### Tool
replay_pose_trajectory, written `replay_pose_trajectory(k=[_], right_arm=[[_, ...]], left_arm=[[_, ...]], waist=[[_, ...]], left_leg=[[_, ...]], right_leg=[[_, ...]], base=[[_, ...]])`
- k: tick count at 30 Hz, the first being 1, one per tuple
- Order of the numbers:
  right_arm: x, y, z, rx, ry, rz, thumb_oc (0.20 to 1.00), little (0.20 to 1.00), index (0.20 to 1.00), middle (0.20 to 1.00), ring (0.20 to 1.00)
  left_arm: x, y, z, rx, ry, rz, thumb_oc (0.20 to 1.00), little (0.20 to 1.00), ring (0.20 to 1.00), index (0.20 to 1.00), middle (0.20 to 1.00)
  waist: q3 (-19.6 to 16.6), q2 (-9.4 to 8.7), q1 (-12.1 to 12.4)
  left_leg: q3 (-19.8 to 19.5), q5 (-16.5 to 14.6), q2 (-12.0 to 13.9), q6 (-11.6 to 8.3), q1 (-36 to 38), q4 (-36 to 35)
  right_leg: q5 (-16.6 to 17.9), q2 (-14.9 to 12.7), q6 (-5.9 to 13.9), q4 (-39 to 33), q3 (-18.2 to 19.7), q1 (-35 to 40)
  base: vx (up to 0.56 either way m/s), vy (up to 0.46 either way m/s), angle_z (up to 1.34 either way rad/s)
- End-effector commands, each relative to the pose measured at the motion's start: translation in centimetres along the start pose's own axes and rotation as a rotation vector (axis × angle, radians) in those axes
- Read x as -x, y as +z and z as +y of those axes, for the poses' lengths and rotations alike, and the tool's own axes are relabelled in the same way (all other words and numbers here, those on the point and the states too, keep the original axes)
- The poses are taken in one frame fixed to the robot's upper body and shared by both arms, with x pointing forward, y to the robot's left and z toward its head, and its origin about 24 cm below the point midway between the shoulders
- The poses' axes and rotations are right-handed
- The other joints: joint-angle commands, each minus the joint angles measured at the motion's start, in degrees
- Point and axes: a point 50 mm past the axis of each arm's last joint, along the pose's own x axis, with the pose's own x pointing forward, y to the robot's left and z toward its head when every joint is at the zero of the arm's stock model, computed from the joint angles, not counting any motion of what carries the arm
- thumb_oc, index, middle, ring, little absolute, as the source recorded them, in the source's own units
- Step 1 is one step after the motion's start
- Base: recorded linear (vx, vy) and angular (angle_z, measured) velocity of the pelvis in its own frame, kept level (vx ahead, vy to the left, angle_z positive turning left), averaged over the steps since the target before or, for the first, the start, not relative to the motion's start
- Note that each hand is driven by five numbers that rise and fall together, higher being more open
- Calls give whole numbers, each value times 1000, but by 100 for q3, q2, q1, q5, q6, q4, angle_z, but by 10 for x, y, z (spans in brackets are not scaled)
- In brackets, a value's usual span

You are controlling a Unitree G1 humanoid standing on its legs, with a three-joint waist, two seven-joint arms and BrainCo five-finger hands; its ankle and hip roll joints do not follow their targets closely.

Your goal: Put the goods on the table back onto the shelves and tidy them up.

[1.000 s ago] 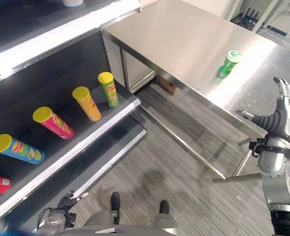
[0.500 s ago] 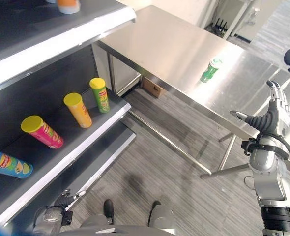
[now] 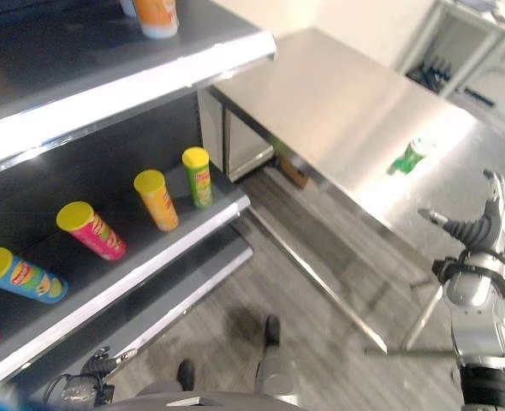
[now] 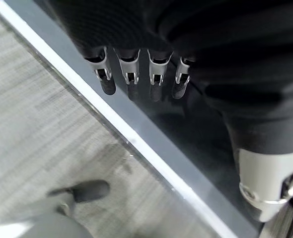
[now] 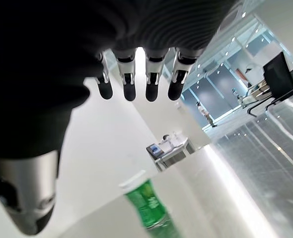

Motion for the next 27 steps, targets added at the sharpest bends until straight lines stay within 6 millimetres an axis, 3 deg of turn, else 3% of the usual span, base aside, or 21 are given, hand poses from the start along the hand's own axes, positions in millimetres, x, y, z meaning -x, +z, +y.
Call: replay_pose_trajectory(k=[1,2,11,18,25,27], right_arm=[[-26,23,-37,3,-134,-109,1000,1000,1000,1000,1000],[-26,23,-48,17,-158,-114,1000,1000,1000,1000,1000],[-33,11,-67,7,-193,-62,1000,1000,1000,1000,1000],[-47,6,-48,-235,-77,12,1000,1000,1000,1000,1000],[-53,-1,-40,-249,-29,58,1000,1000,1000,1000,1000],[-55,-5,-42,-218,-26,79,1000,1000,1000,1000,1000]], left_arm=[[-7,25,26,-54,66,-76,1000,1000,1000,1000,1000],[-6,24,24,-66,60,-74,1000,1000,1000,1000,1000],[-5,16,18,-64,37,-56,1000,1000,1000,1000,1000],[-3,4,19,-56,17,-15,1000,1000,1000,1000,1000],[-2,3,21,-45,13,-12,1000,1000,1000,1000,1000],[-3,7,17,-49,-2,-25,1000,1000,1000,1000,1000]], waist=[[-23,-258,-63],[-151,-190,-109],[-307,48,-140],[-300,196,-55],[-253,286,-14],[-188,323,-30]], left_leg=[[185,-457,-204,95,-31,253],[135,-416,29,-19,-31,212],[65,-196,483,-346,-57,115],[-27,5,665,-533,-143,115],[-99,202,759,-678,-274,101],[11,324,776,-728,-432,188]], right_leg=[[-546,-354,431,698,54,-186],[-728,-220,325,629,-92,-67],[-1152,144,53,504,-375,216],[-1374,370,-138,391,-490,404],[-1463,471,-227,273,-636,488],[-1504,435,-255,198,-831,577]], base=[[153,-291,20],[109,-194,33],[74,-173,18],[25,-122,14],[2,-84,13],[-29,-53,30]])
